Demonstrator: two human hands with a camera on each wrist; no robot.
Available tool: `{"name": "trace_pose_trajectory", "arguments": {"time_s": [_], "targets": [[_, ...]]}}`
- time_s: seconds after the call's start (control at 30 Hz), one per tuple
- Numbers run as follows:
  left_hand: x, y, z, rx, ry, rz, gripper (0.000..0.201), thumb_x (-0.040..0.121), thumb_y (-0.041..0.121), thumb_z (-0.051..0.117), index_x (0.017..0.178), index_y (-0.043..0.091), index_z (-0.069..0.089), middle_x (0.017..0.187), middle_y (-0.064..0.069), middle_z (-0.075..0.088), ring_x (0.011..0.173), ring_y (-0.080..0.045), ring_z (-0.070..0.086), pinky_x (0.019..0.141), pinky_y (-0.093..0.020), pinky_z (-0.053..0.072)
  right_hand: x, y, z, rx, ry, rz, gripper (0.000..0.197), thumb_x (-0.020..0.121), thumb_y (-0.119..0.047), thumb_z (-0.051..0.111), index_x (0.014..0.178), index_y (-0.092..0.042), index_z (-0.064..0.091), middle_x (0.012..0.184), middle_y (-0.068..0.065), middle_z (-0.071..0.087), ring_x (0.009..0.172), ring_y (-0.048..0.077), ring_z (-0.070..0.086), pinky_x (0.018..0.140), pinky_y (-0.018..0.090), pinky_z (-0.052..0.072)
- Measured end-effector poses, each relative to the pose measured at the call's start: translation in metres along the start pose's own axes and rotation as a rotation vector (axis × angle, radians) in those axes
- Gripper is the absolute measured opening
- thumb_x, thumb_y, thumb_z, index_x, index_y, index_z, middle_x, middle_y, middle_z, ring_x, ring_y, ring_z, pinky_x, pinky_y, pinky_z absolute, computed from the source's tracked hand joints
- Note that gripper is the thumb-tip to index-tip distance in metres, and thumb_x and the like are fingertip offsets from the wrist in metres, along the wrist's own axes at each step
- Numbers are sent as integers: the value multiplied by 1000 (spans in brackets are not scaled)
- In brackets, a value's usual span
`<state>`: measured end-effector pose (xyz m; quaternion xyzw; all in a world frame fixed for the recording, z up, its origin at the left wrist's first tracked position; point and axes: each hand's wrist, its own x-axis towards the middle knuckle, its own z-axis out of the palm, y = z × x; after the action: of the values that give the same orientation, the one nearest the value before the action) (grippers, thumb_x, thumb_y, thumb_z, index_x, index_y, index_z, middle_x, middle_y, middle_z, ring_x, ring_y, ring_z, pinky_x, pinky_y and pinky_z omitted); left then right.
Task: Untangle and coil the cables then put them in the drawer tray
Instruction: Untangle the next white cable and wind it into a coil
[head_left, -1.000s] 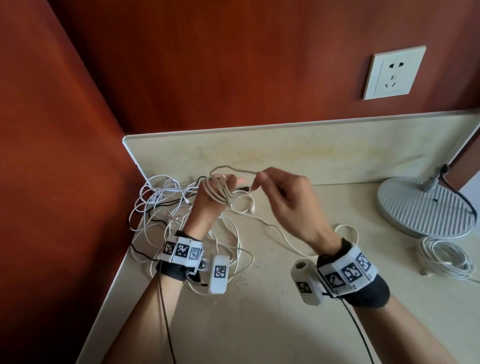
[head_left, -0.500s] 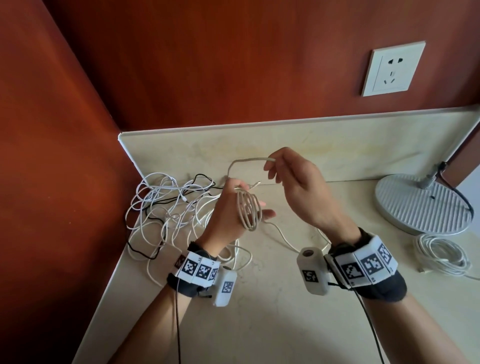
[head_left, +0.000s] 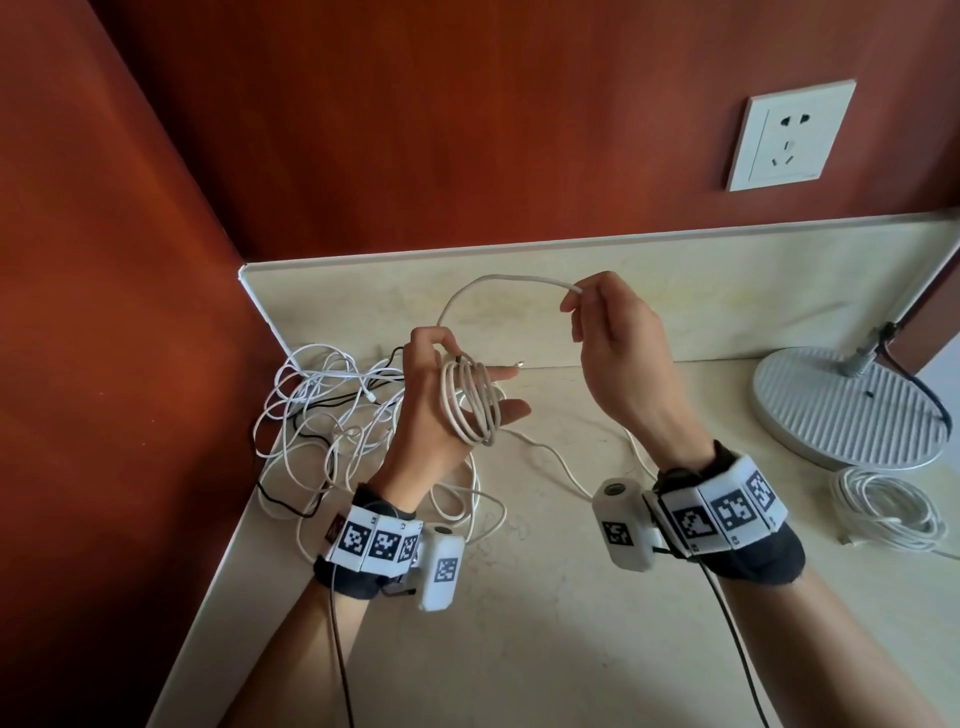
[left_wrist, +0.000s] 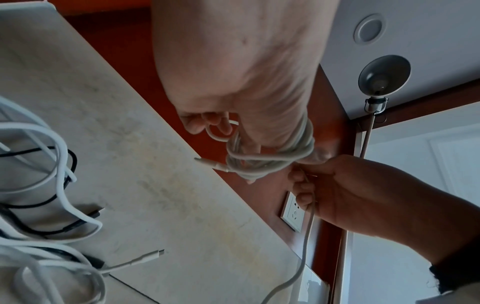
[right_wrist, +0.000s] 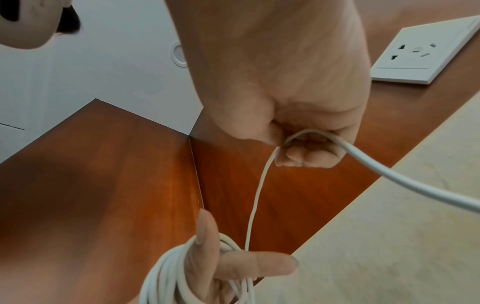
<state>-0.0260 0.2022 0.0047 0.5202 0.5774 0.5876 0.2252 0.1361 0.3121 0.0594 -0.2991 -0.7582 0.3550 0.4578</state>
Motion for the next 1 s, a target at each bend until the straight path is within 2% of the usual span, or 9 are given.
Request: {"name": "trace_pose_trajectory", "arguments": {"time_s": [0.13,0.27,0.33,0.47,0.6,0.73,0.83,0.9,1.0], "targets": [[-3,-8,-2,136,43,-52,54,77,-12,82,109,1,40,85,13,69,86,-4,74,70,-27,62,-3,-7,0,32,-82,-37,25,109,-8,38,96,-10,59,63,-14,50,55,14,37,53,29,31],[14,-16,-3,382,27,-85,39,83,29,87,65,32,52,54,16,52,51,6,55,59,-18,45,-14,-30,-2,61,-303,-102,24,105,-10,42,91,-13,61,69,7,53,60,9,43,59,27,36],[19,-21,-4,394,4,-122,42,91,32,78,59,30,51,49,15,54,49,5,52,59,-18,42,-21,-38,-3,80,-404,-133,24,106,-6,45,89,-10,61,70,-4,58,60,4,48,61,20,37],[24,-24,-8,309,65,-197,48,90,-4,70,63,33,55,53,19,59,54,9,56,56,-8,37,-30,-38,-1,86,-498,-112,25,106,-6,48,85,-8,61,58,-13,46,51,4,40,55,16,30],[26,-18,-2,374,28,-214,38,98,28,69,62,21,59,58,4,61,54,0,57,52,-11,35,-23,-34,-1,121,-401,-100,30,109,-21,53,83,-8,58,53,-17,41,49,3,38,54,13,29],[20,-13,7,498,-104,-103,40,98,37,63,79,2,67,70,-8,68,65,-8,59,73,-5,40,-3,-15,1,108,-162,-112,32,110,-27,52,82,-10,49,64,-3,44,58,11,39,55,31,34],[10,-7,14,164,-172,-196,28,88,0,49,73,-3,73,78,-17,74,58,-12,69,61,-19,58,13,12,5,-199,-97,-15,10,107,-18,52,108,-12,60,98,10,67,87,25,66,77,43,53],[-1,1,17,36,-273,-306,24,85,-2,53,80,2,76,89,-17,75,59,-6,69,59,-15,56,12,25,7,-616,-265,130,54,101,-10,56,151,-21,40,156,20,37,142,38,41,118,57,33],[-4,25,26,-125,-228,-419,16,72,0,63,65,5,76,75,-11,74,55,-5,67,59,-13,55,-1,16,9,-788,-311,-105,109,81,5,56,166,-28,-4,169,16,-26,158,40,-15,126,63,-2]]}}
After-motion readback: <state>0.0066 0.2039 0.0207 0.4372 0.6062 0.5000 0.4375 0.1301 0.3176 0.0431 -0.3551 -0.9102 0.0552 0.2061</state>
